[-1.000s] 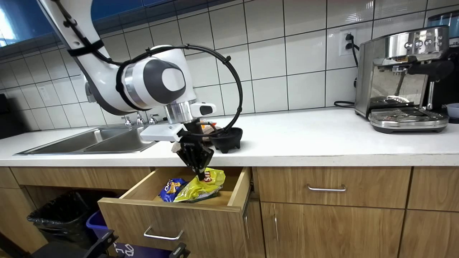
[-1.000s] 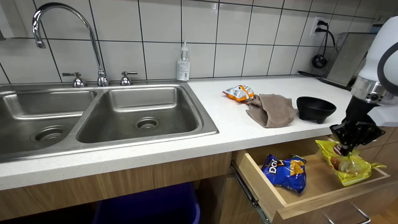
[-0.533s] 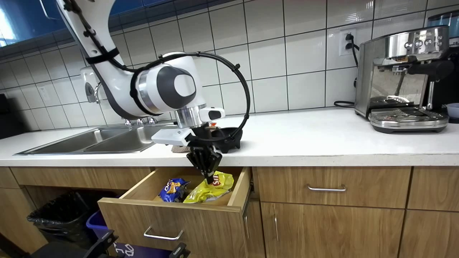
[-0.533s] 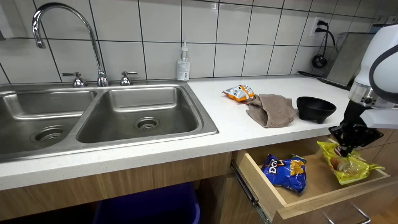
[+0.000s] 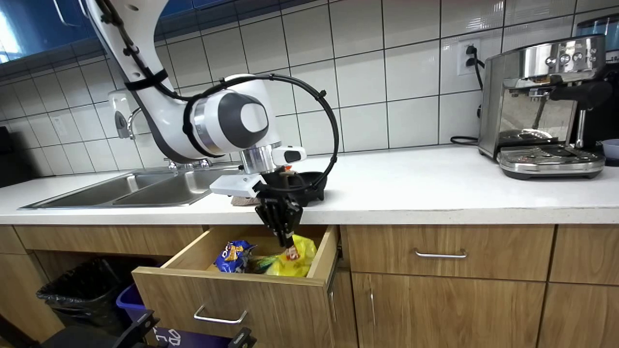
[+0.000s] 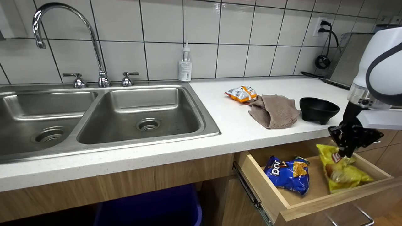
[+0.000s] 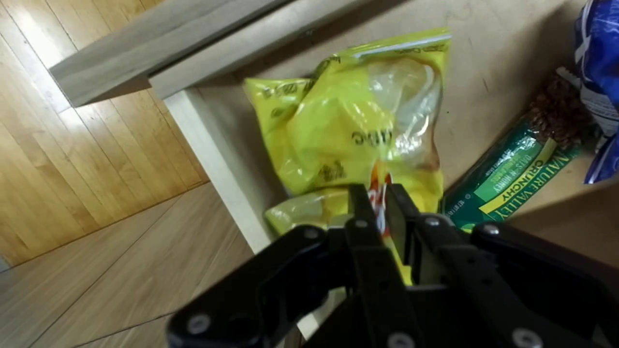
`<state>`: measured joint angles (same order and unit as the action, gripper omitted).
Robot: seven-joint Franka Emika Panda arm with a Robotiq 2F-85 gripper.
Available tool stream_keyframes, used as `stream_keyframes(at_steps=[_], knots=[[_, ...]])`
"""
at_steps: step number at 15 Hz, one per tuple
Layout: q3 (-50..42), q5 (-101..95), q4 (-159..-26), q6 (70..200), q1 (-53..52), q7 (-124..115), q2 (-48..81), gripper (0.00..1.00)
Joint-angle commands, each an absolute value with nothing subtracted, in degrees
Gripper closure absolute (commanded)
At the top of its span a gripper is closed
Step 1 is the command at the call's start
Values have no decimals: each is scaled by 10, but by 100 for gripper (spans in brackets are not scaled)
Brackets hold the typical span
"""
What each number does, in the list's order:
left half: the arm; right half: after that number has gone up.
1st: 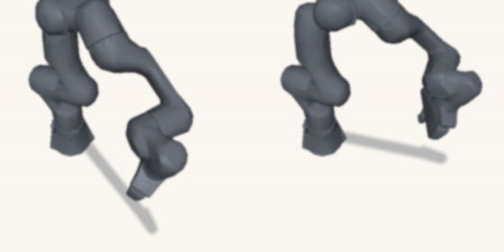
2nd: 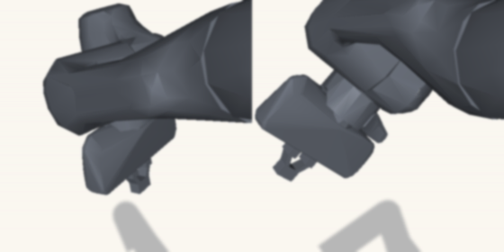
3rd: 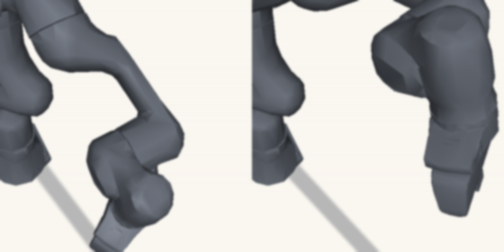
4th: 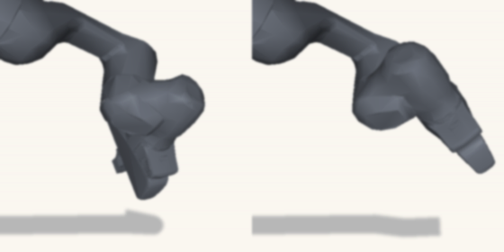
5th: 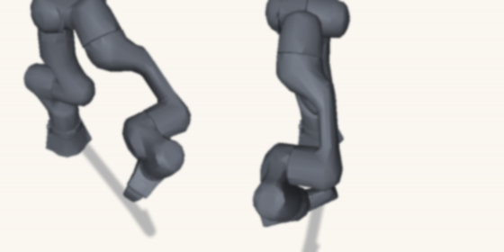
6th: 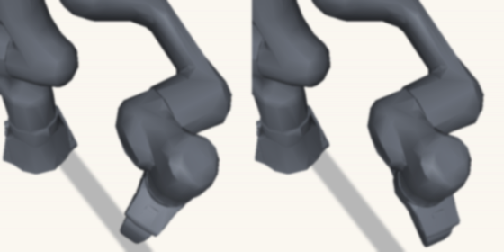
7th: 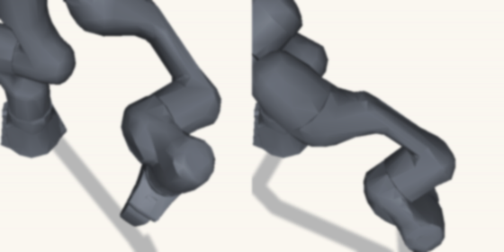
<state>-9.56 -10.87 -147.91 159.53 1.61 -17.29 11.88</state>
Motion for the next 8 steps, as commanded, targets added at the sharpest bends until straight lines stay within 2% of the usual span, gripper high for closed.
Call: stream_keyframes(at_steps=[1, 8], knots=[[-106, -112, -1466, 1592, 2, -193, 125, 52], [-96, -99, -1469, 1588, -1, -181, 97, 0]])
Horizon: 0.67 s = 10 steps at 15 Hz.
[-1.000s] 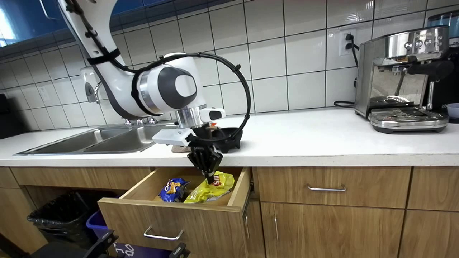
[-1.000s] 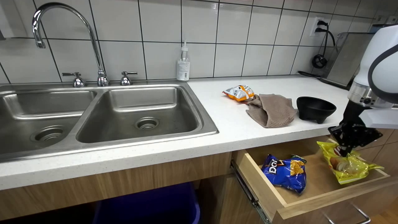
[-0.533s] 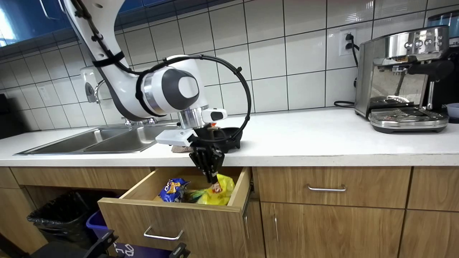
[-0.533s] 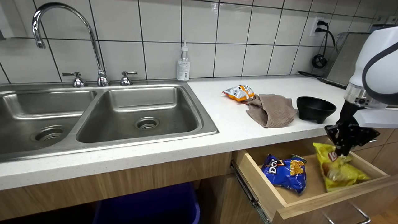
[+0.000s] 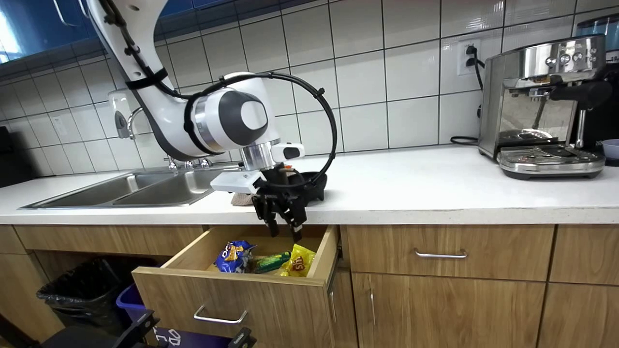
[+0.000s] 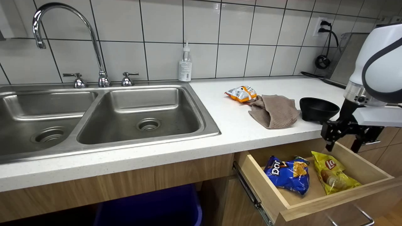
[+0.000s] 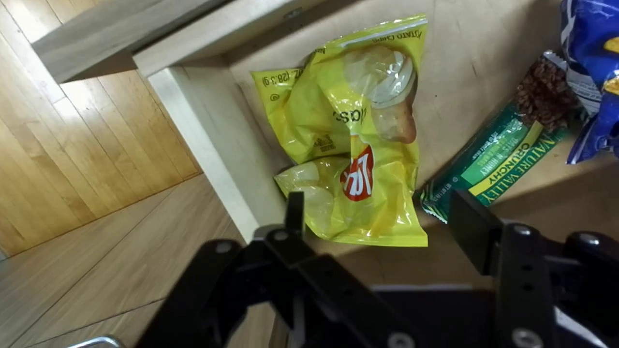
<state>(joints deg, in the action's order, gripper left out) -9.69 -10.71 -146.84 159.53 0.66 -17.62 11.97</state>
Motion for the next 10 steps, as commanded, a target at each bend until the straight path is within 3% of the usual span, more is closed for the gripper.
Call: stream_keyframes(at_steps=[1, 10], knots=[[-89, -90, -1470, 1582, 1, -169, 88, 0], [-47, -28, -1485, 1564, 5, -118, -13, 0]])
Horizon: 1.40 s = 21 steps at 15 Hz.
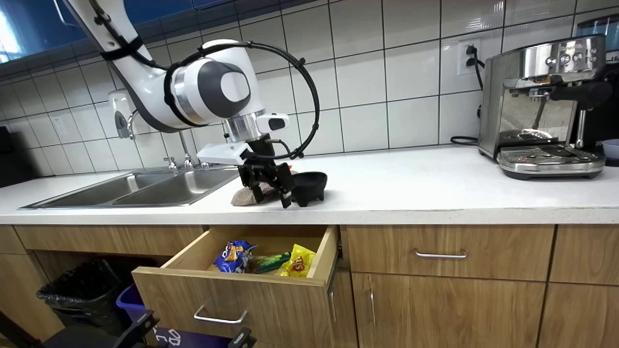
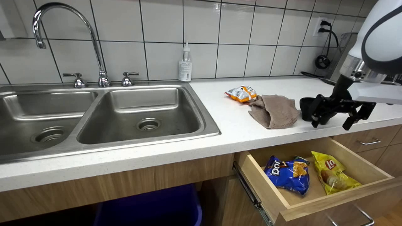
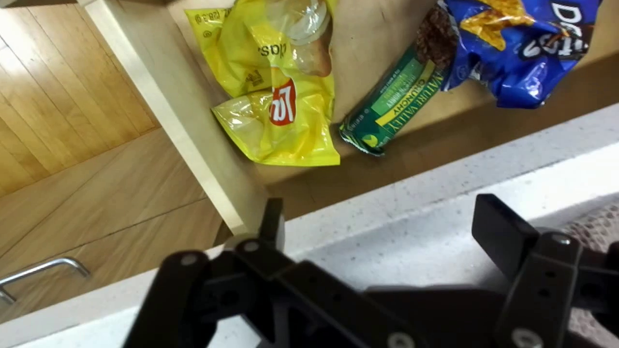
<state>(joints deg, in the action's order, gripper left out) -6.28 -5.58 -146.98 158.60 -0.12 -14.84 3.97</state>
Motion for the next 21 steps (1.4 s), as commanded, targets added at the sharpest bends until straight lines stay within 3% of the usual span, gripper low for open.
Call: stream_keyframes(at_steps=[1, 21], knots=[[-43, -22, -1484, 1561, 5, -113, -23, 0], [-15, 56, -1382, 1574, -4, -33, -28, 0]])
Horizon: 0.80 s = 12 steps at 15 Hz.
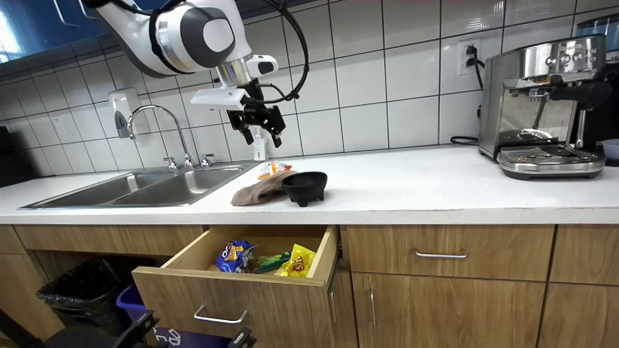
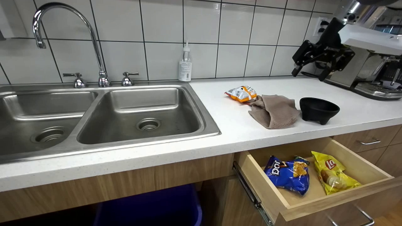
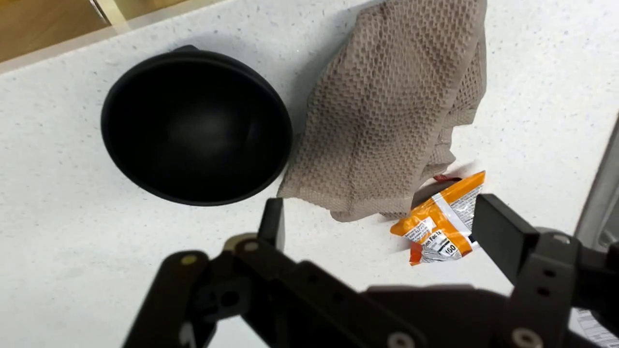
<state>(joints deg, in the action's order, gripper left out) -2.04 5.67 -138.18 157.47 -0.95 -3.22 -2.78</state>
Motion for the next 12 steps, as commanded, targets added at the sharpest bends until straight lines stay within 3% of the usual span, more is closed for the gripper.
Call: stream_keyframes(at_steps=[1, 12], knots=[[-15, 57, -1376, 1572, -5, -32, -23, 0], [-14, 52, -1364, 1568, -5, -46, -7, 0]])
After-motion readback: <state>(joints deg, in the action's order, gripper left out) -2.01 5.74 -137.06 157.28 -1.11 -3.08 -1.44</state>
